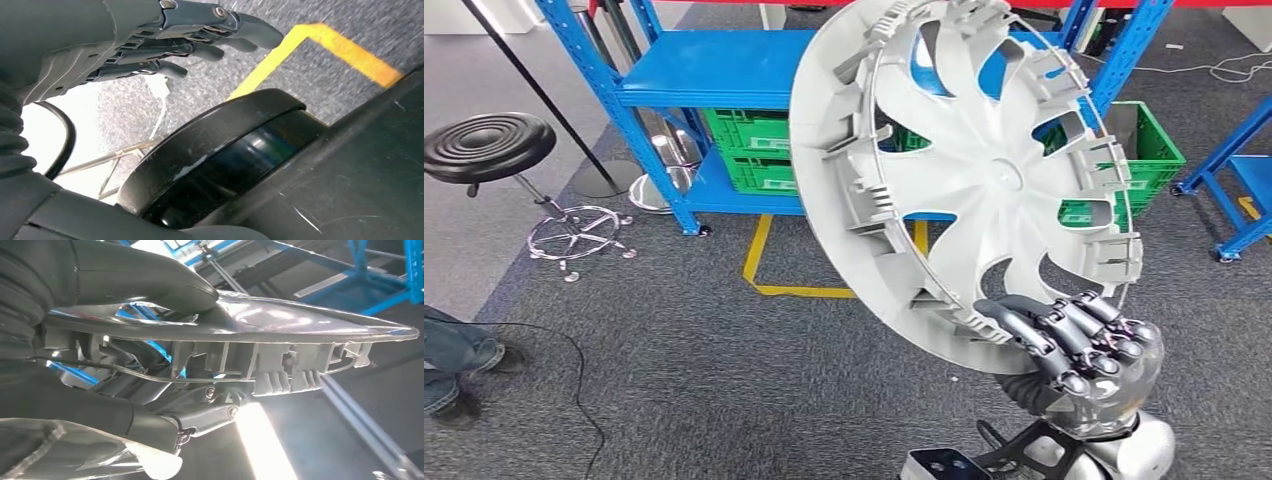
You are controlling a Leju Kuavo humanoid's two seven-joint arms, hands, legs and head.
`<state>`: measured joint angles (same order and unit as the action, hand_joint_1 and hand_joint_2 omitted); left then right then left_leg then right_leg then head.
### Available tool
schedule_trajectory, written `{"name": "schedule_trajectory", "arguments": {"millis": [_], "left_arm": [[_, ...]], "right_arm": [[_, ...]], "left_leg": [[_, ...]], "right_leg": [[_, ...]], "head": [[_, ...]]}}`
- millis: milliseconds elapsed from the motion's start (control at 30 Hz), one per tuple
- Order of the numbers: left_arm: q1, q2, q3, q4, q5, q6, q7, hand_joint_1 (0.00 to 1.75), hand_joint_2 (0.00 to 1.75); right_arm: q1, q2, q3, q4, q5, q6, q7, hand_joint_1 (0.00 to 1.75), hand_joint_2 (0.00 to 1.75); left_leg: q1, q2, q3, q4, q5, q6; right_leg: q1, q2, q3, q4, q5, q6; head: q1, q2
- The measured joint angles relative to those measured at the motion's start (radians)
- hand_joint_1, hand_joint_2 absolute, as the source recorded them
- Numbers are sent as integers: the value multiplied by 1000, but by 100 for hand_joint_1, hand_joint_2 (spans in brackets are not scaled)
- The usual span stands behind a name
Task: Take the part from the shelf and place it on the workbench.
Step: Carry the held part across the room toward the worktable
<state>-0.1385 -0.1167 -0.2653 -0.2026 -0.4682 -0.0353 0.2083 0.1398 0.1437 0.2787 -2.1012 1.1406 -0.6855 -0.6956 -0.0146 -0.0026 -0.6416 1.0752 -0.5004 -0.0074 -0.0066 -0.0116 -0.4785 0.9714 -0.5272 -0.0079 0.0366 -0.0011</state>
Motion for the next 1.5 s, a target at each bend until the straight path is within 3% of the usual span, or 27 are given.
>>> {"name": "schedule_trajectory", "arguments": {"millis": [67, 100, 167, 233, 300, 367, 400, 467, 500, 567, 600, 633, 667, 700, 733, 800, 867, 933, 967, 1033, 1100, 1133, 1167, 1233, 1300, 1433, 1500], "left_arm": [[-2, 0, 0, 0, -4, 0, 0, 0, 175], [-3, 0, 0, 0, -6, 0, 0, 0, 175], [-2, 0, -1, 0, -12, 0, 0, 0, 175], [2, 0, -4, 0, -18, 0, 0, 0, 175], [9, 1, -7, 0, -24, 0, 1, 0, 175], [15, 1, -9, 0, -27, -1, 1, 0, 175], [17, -1, -10, 0, -28, -2, 1, 0, 175], [17, -2, -13, 0, -29, -3, 0, 0, 175], [15, -3, -14, 0, -29, -3, 0, 0, 175], [12, -3, -16, 0, -31, -3, -2, 0, 175], [10, -3, -16, 0, -31, -3, -2, 0, 175], [9, -4, -16, 0, -31, -3, -3, 0, 175], [7, -4, -16, 0, -31, -3, -3, 0, 175], [5, -4, -16, 0, -32, -3, -4, 0, 175], [4, -5, -16, 0, -33, -3, -4, 0, 175], [0, -6, -17, 0, -35, -3, -5, 0, 175], [-2, -6, -18, 0, -38, -3, -5, 0, 175], [-4, -6, -18, 0, -42, -3, -5, 0, 175], [-5, -5, -18, 0, -44, -3, -5, 0, 175], [-8, -5, -18, 0, -45, -4, -6, 0, 175], [-12, -5, -18, 0, -45, -5, -7, 0, 175], [-14, -5, -18, 0, -45, -6, -7, 0, 175], [-13, -5, -18, 0, -46, -5, -7, 0, 175], [-8, -5, -21, 0, -51, -5, -6, 0, 175], [-1, -4, -24, 0, -56, -5, -5, 0, 175], [3, -5, -26, 0, -59, -6, -5, 0, 175], [3, -8, -27, 0, -61, -6, -6, 0, 175]], "right_arm": [[-1, 0, 1, 0, -1, 0, 0, 175, 175], [-1, 0, 2, 0, -1, 0, 0, 175, 175], [-1, 0, 3, 0, 0, 0, 0, 175, 175], [-1, 0, 4, 0, 0, 0, 0, 175, 175], [-1, 0, 4, 0, 0, 0, 0, 175, 175], [-2, 0, 4, -1, -1, 0, 0, 175, 175], [-2, 0, 4, -1, -1, 0, 0, 175, 175], [-2, 0, 4, -2, -2, 0, 0, 175, 175], [-2, 0, 4, -2, -3, 0, 0, 175, 175], [-2, 0, 4, -2, -4, 0, 0, 175, 175], [-1, 0, 5, -2, -5, 0, 0, 175, 175], [-1, 0, 5, -2, -6, 0, 0, 175, 175], [-1, 0, 5, -2, -7, 0, 0, 175, 175], [-1, 0, 5, -2, -8, 0, 0, 175, 175], [-1, 0, 5, -2, -9, 0, 0, 175, 175], [-3, 0, 5, -2, -10, 0, 0, 175, 175], [-6, 0, 6, -3, -12, 0, 0, 175, 175], [-6, 0, 6, -3, -12, 0, 0, 175, 175], [-6, 0, 6, -3, -12, 0, 0, 175, 175], [-6, 0, 6, -4, -12, 0, 0, 175, 175], [-6, 0, 7, -6, -12, 0, 0, 175, 175], [-6, 0, 7, -6, -12, 0, 0, 175, 175], [-6, 0, 7, -7, -12, 0, 0, 175, 175], [-6, 0, 8, -7, -12, 0, 0, 175, 175], [-8, 0, 10, -10, -12, 0, 0, 175, 175], [-12, 0, 14, -15, -14, -1, 0, 175, 175], [-14, 0, 15, -16, -16, -1, 0, 175, 175]], "left_leg": [[5, 0, -8, 116, -96, -9], [6, 0, -6, 171, -114, -11], [6, 0, 24, 207, -78, -9], [4, 0, 98, 120, -29, 3], [1, -1, 185, -22, -42, 17], [-4, -1, 218, -99, -62, 26], [-4, -1, 212, -108, -56, 30], [0, 3, 189, -116, -30, 41], [3, 4, 174, -119, -16, 45], [4, 7, 146, -118, 6, 50], [4, 8, 133, -117, 17, 49], [4, 9, 119, -115, 28, 48], [4, 10, 105, -113, 37, 47], [4, 10, 92, -110, 45, 44], [5, 10, 82, -105, 52, 41], [2, 8, 67, -92, 60, 32], [0, 8, 57, -81, 70, 22], [-1, 7, 45, -73, 73, 12], [0, 6, 37, -58, 59, 7], [2, 4, 7, 33, -13, -5], [4, 4, -28, 167, -86, -12], [4, 4, -31, 206, -97, -12], [4, 4, -19, 209, -88, -11], [3, 4, 48, 106, -31, -1], [0, 1, 109, -12, 5, 14], [-1, 1, 120, -72, 8, 26], [6, 2, 123, -92, 12, 34]], "right_leg": [[3, -3, -27, 8, 21, -7], [4, -4, -46, 14, 32, -8], [7, -4, -87, 31, 50, -8], [10, -3, -121, 45, 67, -7], [14, -1, -141, 51, 85, 0], [12, -2, -152, 48, 108, 11], [11, -3, -159, 44, 119, 16], [10, 1, -178, 57, 96, 26], [8, 4, -191, 88, 57, 32], [3, 7, -218, 201, -35, 42], [1, 7, -228, 266, -54, 47], [-1, 8, -232, 314, -44, 50], [-2, 8, -223, 336, -14, 53], [-4, 7, -197, 320, 23, 54], [-5, 7, -152, 268, 47, 54], [-5, 7, -39, 114, 29, 51], [-3, 9, 19, 21, -15, 44], [-6, 10, 13, 7, -20, 31], [-8, 9, 9, 6, -15, 22], [-9, 6, -1, 6, -3, 7], [-6, 4, -14, 10, 5, 1], [-4, 3, -21, 13, 8, 0], [-2, 4, -26, 17, 9, 0], [1, 5, -32, 24, 10, 0], [5, 7, -41, 28, 13, 3], [6, 7, -65, 36, 21, 23], [7, 8, -90, 75, -8, 31]], "head": [[-4, 0], [-4, 0], [-4, 0], [-4, 0], [-3, 0], [-3, 0], [-4, 0], [-4, 0], [-4, 0], [-3, 0], [-3, 0], [-2, 0], [-2, 0], [-2, 0], [-2, 0], [-2, 0], [-2, 0], [-3, 0], [-4, 0], [-6, 0], [-6, 0], [-6, 0], [-6, 0], [-6, 0], [-5, 0], [-4, 0], [0, 0]]}}
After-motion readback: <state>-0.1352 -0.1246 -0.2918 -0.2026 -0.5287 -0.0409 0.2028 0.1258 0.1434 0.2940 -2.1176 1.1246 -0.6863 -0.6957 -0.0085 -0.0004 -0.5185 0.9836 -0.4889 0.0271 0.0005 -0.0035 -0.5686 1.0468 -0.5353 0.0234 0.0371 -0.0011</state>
